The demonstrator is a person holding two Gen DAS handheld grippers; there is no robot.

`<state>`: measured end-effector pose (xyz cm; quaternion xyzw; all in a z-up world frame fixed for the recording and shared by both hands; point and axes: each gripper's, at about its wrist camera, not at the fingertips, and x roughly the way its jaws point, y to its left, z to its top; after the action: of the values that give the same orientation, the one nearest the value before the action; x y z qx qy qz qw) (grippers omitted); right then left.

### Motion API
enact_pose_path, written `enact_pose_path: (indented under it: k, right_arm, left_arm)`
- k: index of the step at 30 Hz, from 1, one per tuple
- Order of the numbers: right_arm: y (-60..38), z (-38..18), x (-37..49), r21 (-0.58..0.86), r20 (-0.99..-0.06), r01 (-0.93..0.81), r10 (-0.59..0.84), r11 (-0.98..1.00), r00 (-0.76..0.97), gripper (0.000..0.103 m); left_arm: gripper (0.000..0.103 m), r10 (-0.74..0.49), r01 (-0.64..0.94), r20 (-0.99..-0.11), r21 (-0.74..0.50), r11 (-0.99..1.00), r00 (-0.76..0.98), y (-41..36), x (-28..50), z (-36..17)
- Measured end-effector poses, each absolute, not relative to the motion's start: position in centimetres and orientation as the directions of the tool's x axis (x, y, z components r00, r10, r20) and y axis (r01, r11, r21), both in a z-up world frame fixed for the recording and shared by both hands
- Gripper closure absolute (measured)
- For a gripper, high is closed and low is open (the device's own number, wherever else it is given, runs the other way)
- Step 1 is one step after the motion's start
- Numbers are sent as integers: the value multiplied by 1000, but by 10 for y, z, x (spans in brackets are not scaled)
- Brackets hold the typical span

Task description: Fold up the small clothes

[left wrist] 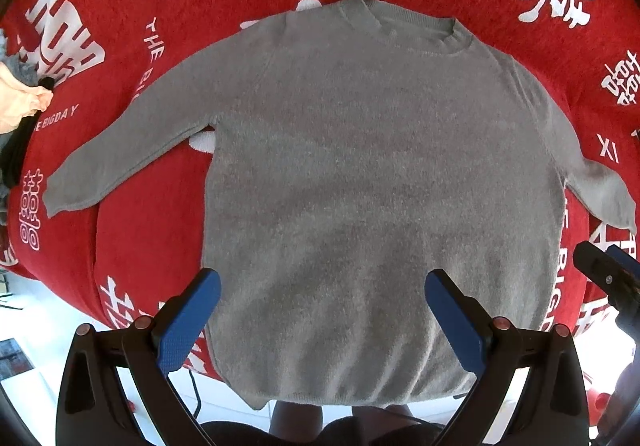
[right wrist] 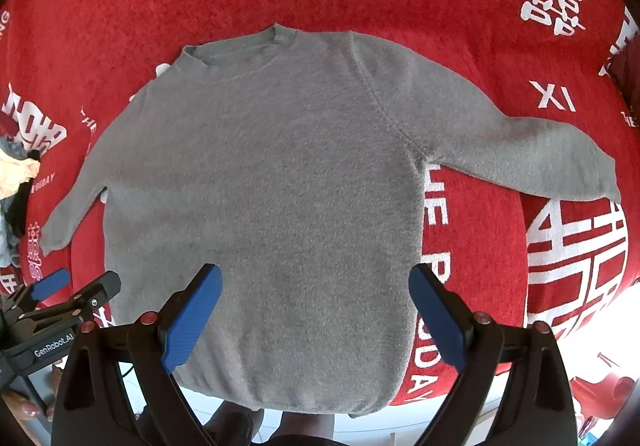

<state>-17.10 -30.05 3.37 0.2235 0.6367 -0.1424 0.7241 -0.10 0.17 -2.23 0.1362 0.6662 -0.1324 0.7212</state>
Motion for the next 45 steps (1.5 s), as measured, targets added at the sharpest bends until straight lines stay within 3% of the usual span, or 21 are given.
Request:
enact_pose_path:
  k: [45]
  right_arm:
    - [-304, 28, -176, 149, -986, 467, 94, 871, 140, 7]
  left_arm:
    - [1, 27, 353, -998, 45, 935, 56, -9, -9, -25]
